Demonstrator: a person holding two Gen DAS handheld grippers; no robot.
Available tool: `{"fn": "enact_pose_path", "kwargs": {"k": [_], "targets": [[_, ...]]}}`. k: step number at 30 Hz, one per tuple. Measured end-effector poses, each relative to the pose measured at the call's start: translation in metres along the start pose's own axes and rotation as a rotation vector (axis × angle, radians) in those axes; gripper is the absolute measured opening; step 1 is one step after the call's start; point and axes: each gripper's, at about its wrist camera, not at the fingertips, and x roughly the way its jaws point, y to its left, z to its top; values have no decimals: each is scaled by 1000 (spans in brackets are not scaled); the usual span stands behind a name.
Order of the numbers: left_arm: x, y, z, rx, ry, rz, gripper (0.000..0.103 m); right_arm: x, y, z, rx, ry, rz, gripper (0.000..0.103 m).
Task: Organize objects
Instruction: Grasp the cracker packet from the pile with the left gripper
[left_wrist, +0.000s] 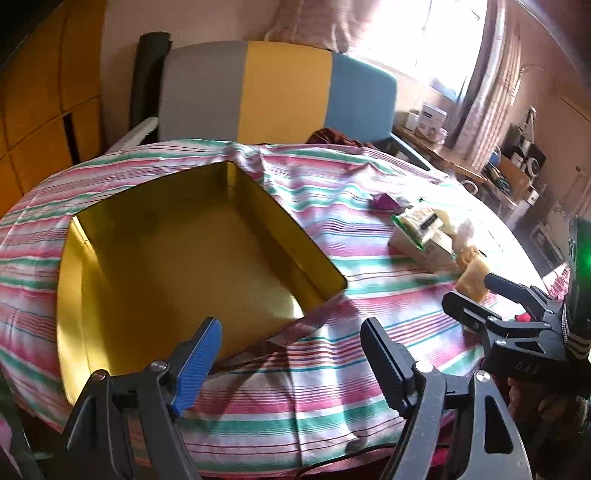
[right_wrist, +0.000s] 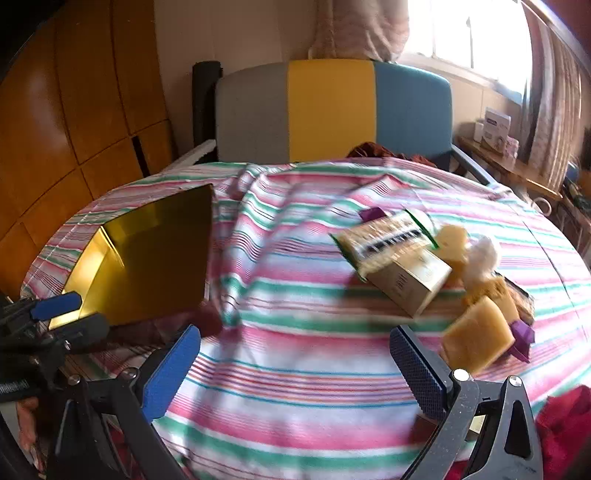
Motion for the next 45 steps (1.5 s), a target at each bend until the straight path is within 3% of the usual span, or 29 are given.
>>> {"fn": "enact_pose_path", "kwargs": {"k": [13, 20, 25, 28, 32, 37, 38, 39, 42, 45], "targets": [[35, -51, 23, 163, 123, -110, 80, -39, -113, 8, 116, 2, -140, 103], [66, -96, 62, 299, 140, -184, 79, -46, -178, -7, 291, 36, -105, 103], [102, -145, 90, 482, 138, -197, 79, -47, -182, -10, 341, 0, -24, 103], [125, -165, 100, 528, 168, -229, 79, -48, -177, -10, 327, -18, -5, 103], [154, -186, 106, 606, 197, -202, 79, -47, -177, -10, 329, -29, 18, 103], [181, -195, 113, 627, 237, -197, 79, -46, -181, -11, 354, -29, 51, 103], [184, -196, 114, 624, 239, -200, 75, -46, -181, -11, 355, -29, 55, 103], [188, -196, 114, 621, 248, -204, 63, -45, -181, -11, 357, -27, 59, 103], [191, -190, 116, 582, 240, -224, 46, -44, -182, -12, 359, -26, 65, 103], [177, -182, 110, 546, 206, -256, 45, -44, -182, -12, 360, -22, 66, 103]]}}
